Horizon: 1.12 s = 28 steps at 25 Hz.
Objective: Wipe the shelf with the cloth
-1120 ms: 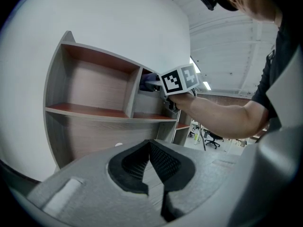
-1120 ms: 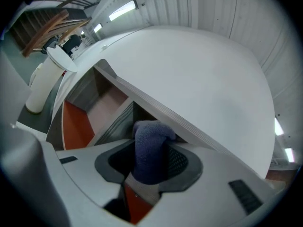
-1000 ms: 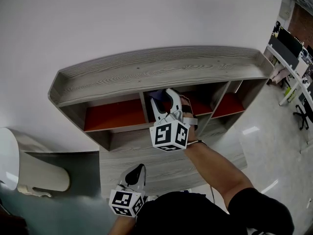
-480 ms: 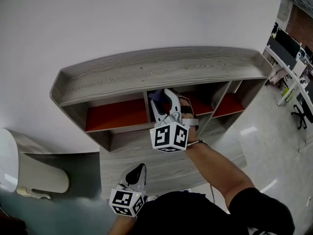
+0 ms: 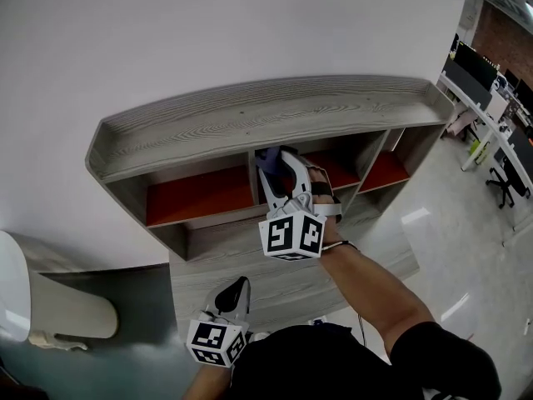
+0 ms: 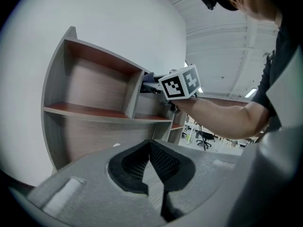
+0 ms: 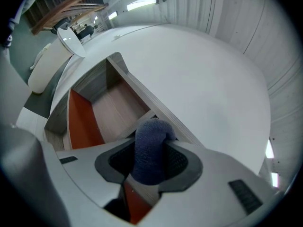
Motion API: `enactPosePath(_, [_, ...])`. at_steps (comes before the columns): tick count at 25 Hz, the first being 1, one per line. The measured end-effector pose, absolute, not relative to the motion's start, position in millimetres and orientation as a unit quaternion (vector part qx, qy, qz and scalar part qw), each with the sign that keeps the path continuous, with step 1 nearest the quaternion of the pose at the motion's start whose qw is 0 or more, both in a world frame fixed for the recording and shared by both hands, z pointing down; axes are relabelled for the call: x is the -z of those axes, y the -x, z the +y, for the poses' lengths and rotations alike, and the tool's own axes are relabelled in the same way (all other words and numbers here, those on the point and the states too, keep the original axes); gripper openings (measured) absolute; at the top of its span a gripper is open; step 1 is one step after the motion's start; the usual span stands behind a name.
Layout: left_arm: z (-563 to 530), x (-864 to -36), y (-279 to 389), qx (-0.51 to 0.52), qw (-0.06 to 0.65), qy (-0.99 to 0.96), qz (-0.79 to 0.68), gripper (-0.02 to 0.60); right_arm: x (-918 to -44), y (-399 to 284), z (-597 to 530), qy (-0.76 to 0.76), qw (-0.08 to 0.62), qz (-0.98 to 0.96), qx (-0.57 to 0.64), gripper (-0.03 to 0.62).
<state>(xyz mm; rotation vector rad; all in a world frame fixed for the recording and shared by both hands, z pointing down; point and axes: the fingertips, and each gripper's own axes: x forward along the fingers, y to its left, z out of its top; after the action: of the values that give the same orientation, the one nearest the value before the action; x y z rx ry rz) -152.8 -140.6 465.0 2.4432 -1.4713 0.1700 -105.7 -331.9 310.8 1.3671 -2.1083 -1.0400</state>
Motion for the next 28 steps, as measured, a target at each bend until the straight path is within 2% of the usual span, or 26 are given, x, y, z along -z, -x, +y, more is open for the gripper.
enactPosePath(8, [-128.3, -467.1, 162.2, -0.066, 0.143, -0.863, -0.480, 0.011, -311.8, 92.5, -306.5, -0.521, 0.198, -0.760, 0.335, 0.156])
enactPosePath(14, [-123.7, -477.1, 168.6, -0.076, 0.141, -0.872, -0.462, 0.011, -331.3, 74.1, -274.6, -0.534, 0.153, -0.797, 0.235, 0.156])
enactPosePath(20, [-112.0, -463.5, 167.6, -0.058, 0.134, -0.868, -0.474, 0.009, -371.5, 70.9, -230.0, -0.469, 0.088, -0.873, 0.098, 0.156])
enactPosePath(28, [-91.3, -461.3, 147.6, -0.049, 0.140, -0.851, -0.503, 0.009, -412.7, 43.0, -155.0, -0.386, 0.062, -0.920, -0.014, 0.156])
